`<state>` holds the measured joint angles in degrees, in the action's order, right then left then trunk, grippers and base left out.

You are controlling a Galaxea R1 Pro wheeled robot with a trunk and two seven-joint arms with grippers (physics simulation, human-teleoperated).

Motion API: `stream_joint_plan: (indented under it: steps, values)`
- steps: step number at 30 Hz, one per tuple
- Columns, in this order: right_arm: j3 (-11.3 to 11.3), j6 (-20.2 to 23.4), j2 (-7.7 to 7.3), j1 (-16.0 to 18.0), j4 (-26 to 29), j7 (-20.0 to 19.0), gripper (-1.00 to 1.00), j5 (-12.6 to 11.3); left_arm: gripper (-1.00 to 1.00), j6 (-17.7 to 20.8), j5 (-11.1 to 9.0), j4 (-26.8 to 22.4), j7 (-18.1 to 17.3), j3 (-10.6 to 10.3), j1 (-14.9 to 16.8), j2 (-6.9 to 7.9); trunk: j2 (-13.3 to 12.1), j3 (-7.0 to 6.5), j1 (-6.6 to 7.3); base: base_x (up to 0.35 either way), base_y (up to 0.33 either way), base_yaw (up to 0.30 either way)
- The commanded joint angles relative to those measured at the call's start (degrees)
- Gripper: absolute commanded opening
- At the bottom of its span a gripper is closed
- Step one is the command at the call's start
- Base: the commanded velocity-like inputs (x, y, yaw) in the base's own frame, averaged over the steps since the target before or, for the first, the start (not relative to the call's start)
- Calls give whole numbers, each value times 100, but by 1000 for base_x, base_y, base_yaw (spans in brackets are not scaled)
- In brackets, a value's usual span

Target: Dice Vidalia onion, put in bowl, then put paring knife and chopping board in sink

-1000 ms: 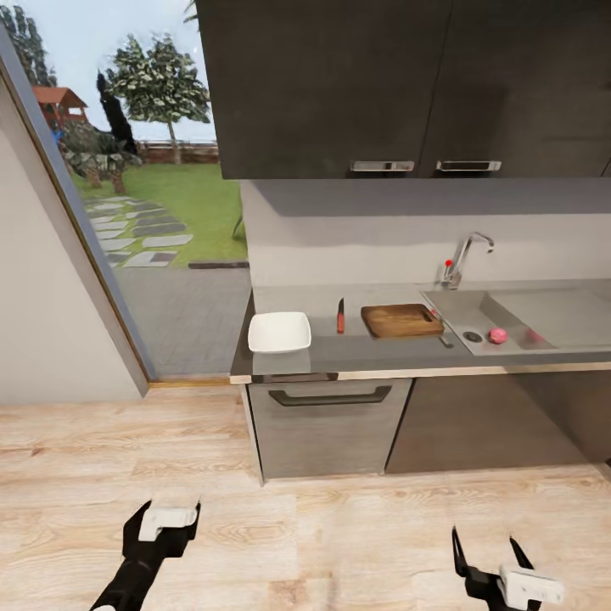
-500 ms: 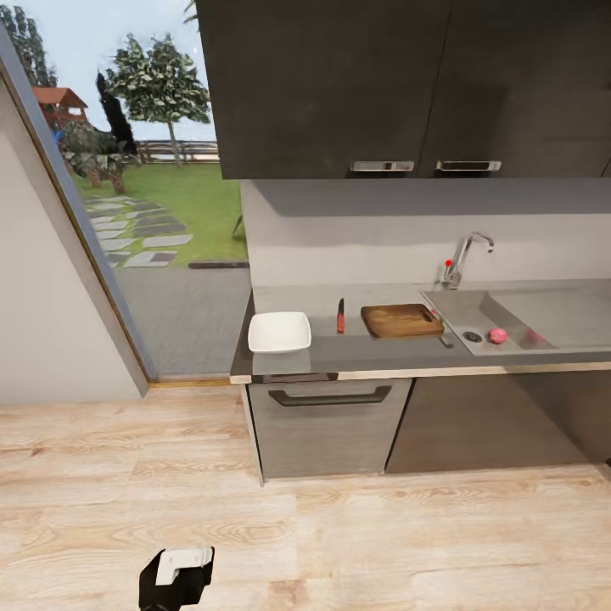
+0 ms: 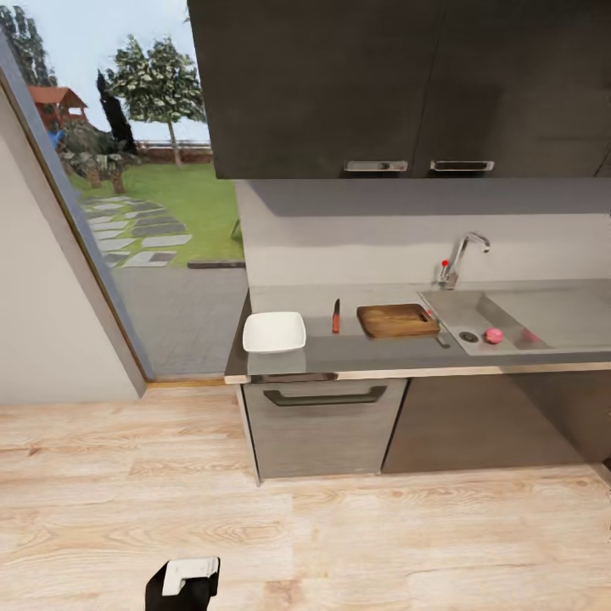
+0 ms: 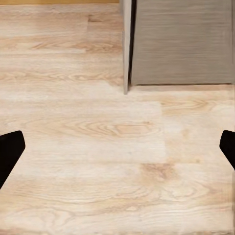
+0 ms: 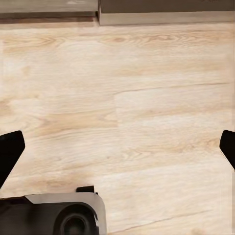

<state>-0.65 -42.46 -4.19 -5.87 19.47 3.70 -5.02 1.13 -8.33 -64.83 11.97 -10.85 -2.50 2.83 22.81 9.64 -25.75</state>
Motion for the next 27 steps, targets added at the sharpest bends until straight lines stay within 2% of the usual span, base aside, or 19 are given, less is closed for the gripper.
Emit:
stream_joint_plan:
  steps: [1,13,27]
  values:
    - [-19,-14,1,-2,7,-10,100,-47,100,11,-58,28,46,-23,-2,7,10,9,-4,0,-268,0]
    - [-15,-51,6,-2,4,-10,100,-68,100,1,-54,192,50,-22,2,7,10,3,-4,0,-311,0]
    - [-22,-78,6,-2,4,-10,100,-76,100,1,-55,239,46,-22,-2,7,10,-114,-4,0,-319,0]
